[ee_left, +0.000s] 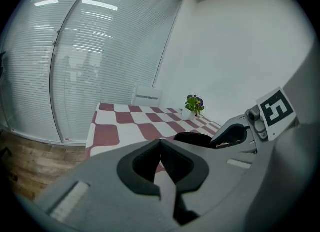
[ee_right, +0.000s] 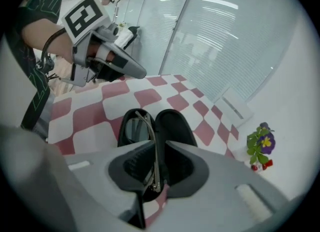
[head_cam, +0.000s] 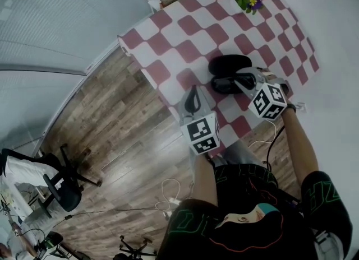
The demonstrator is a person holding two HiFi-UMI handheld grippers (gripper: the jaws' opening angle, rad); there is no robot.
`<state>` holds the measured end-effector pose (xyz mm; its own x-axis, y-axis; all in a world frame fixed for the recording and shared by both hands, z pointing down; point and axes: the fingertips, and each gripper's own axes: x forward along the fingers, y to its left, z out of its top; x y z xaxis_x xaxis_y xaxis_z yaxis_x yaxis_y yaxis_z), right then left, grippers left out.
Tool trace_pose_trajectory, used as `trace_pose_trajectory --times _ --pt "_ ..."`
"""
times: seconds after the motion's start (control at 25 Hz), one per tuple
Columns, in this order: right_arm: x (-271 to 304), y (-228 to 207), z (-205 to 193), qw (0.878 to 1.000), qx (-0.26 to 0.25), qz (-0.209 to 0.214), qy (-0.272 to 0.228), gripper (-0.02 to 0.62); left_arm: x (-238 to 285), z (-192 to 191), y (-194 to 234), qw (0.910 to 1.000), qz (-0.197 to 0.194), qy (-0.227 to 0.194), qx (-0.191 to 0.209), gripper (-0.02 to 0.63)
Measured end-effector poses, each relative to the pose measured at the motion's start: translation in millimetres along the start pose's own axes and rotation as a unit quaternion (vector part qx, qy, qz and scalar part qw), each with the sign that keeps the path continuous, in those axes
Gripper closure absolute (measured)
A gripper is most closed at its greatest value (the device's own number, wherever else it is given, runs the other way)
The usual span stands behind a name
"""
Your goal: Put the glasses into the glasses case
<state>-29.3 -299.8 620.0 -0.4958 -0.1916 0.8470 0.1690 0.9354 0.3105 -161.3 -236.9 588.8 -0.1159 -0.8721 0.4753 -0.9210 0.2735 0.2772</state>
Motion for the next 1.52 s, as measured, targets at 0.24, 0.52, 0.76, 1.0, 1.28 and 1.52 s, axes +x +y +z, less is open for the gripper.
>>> trace_pose_trajectory --times 0.24,0.52,0.76,1.0,1.28,1.52 --pt "-36.7 -7.9 31.0 0.984 0.127 -0.089 -0.087 0.536 -20.3 27.8 -9.3 0.9983 -0.036 -0.045 -0.002 0.597" --pt "-88.2 -19.7 63.7 0.923 0.277 -0.169 -0.206 0.568 -55.7 76.2 -4.2 0.9931 -0.054 -0.1 0.029 0.597" --pt "-153.4 -45.5 88.7 0.862 0.344 -0.228 -0.294 0.588 -82.4 127.2 -4.5 0.9857 -0.025 -0.143 0.086 0.597" --pt "-200.9 -45.5 103.2 0.844 0.34 -0.25 -0.33 0.591 -109.5 171.2 -29.8 0.9734 -0.049 -0.192 0.116 0.597" --pt "-228.9 -58.9 102.4 0.817 0.357 -0.302 -0.338 0.591 -119.3 196.4 -57.1 0.9626 -0.075 -0.213 0.15 0.597" --pt "-253.0 -71.7 95.6 0.801 0.356 -0.344 -0.337 0.591 -119.9 206.8 -71.3 0.9569 -0.089 -0.222 0.165 0.597"
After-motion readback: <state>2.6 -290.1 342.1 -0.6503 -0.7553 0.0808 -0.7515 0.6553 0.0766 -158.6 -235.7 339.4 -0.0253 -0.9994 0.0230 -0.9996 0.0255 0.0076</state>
